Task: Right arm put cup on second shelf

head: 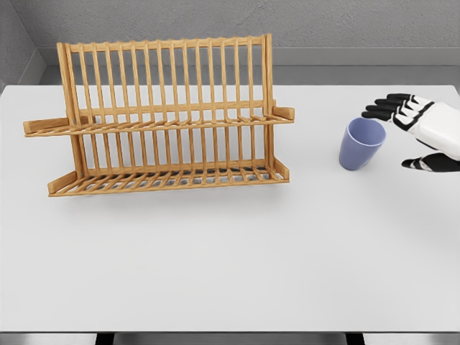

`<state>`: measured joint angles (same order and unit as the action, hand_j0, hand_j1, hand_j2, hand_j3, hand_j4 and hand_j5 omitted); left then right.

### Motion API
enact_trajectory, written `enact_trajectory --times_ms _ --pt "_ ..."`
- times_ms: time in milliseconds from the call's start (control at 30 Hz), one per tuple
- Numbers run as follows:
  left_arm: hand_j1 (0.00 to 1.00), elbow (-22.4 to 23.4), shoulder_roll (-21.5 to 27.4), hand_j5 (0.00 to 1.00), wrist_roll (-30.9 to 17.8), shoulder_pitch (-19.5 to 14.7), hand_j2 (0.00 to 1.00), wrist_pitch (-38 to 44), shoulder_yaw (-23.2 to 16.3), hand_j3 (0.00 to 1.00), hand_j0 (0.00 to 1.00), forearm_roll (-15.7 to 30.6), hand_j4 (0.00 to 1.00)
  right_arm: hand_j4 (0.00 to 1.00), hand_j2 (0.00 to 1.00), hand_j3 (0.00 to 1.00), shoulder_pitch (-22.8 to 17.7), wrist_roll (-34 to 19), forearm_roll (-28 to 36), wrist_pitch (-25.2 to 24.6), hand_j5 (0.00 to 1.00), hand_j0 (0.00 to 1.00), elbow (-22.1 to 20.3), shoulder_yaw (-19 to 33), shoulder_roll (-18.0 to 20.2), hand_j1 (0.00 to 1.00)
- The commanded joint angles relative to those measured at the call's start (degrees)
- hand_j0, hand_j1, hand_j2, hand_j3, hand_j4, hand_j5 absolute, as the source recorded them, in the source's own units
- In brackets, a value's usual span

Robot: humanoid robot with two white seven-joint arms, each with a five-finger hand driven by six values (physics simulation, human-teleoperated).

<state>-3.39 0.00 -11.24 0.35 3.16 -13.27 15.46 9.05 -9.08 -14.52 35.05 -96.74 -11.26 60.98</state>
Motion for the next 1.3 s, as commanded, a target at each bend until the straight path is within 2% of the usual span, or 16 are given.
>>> enact_trajectory --times_ms 0,33,100,133,167,200,233,300,333,600,700,833,933,1100,1200,1267 --pt "1.0 -0.04 0.0 1.0 -0.01 0.0 1.0 0.0 0.0 1.0 1.0 0.01 1.0 1.0 1.0 1.0 0.0 0.03 0.37 -0.05 1.0 1.0 -0.2 0.1 0.1 1.0" --pt "1.0 -0.04 0.0 1.0 -0.01 0.0 1.0 0.0 0.0 1.0 1.0 0.01 1.0 1.0 1.0 1.0 0.0 0.12 0.37 -0.05 1.0 1.0 -0.29 0.1 0.1 1.0" --pt "1.0 -0.04 0.0 1.0 -0.01 0.0 1.0 0.0 0.0 1.0 1.0 0.01 1.0 1.0 1.0 1.0 3.69 0.12 0.37 -0.05 1.0 1.0 1.37 0.19 -0.16 1.0" --pt "1.0 0.05 0.0 1.0 -0.01 0.0 1.0 0.0 0.0 1.0 1.0 0.01 1.0 1.0 1.0 1.0 3.96 -0.05 0.37 -0.05 1.0 1.0 1.81 -0.16 -0.25 1.0" --pt "1.0 0.05 0.0 1.0 -0.01 0.0 1.0 0.0 0.0 1.0 1.0 0.01 1.0 1.0 1.0 1.0 4.65 -4.17 0.28 -0.05 1.0 1.0 2.26 -0.34 -0.25 1.0" --pt "1.0 0.05 0.0 1.0 -0.01 0.0 1.0 0.0 0.0 1.0 1.0 0.01 1.0 1.0 1.0 1.0 6.24 -13.14 0.37 -0.05 1.0 1.0 2.26 -1.48 -0.6 1.0" --pt "1.0 -0.04 0.0 1.0 -0.01 0.0 1.0 0.0 0.0 1.0 1.0 0.01 1.0 1.0 1.0 1.0 10.18 -17.45 0.37 -0.05 1.0 1.0 2.61 -5.42 -1.56 1.0" --pt "1.0 0.05 0.0 1.0 -0.01 0.0 1.0 0.0 0.0 1.0 1.0 0.01 1.0 1.0 1.0 1.0 22.31 -25.92 0.37 -0.05 1.0 1.0 9.1 -17.55 -5.34 1.0" --pt "1.0 -0.04 0.0 1.0 -0.01 0.0 1.0 0.0 0.0 1.0 1.0 0.01 1.0 1.0 1.0 1.0 24.34 -25.92 0.37 -0.05 1.0 1.0 10.87 -20.37 -6.05 1.0" --pt "1.0 -0.04 0.0 1.0 -0.01 0.0 1.0 0.0 0.0 1.0 1.0 0.01 1.0 1.0 1.0 1.0 26.89 -25.92 0.37 -0.05 1.0 1.0 11.75 -20.03 -5.87 1.0" --pt "1.0 -0.04 0.0 1.0 -0.01 0.0 1.0 0.0 0.0 1.0 1.0 0.01 1.0 1.0 1.0 1.0 28.56 -25.92 0.37 -0.05 1.0 1.0 15.88 -20.47 -6.49 1.0" --pt "1.0 -0.04 0.0 1.0 -0.01 0.0 1.0 0.0 0.0 1.0 1.0 0.01 1.0 1.0 1.0 1.0 31.46 -25.92 0.1 -0.05 1.0 1.0 20.01 -21.87 -9.47 1.0" --pt "1.0 -0.04 0.0 1.0 -0.01 0.0 1.0 0.0 0.0 1.0 1.0 0.01 1.0 1.0 1.0 1.0 33.48 -25.92 0.02 -0.05 1.0 1.0 23.08 -25.04 -11.5 1.0" --pt "1.0 -0.04 0.0 1.0 -0.01 0.0 1.0 0.0 0.0 1.0 1.0 0.01 1.0 1.0 1.0 1.0 34.19 -25.92 0.02 -0.05 1.0 1.0 25.28 -25.56 -11.76 1.0" --pt "1.0 -0.04 0.0 1.0 -0.01 0.0 1.0 0.0 0.0 1.0 1.0 0.01 1.0 1.0 1.0 1.0 35.51 -25.92 0.02 -0.05 1.0 1.0 28.97 -27.85 -12.99 1.0" --pt "1.0 -0.04 0.0 1.0 -0.01 0.0 1.0 0.0 0.0 1.0 1.0 0.01 1.0 1.0 1.0 1.0 35.86 -25.92 0.02 -0.05 1.0 1.0 29.33 -28.29 -13.08 1.0"
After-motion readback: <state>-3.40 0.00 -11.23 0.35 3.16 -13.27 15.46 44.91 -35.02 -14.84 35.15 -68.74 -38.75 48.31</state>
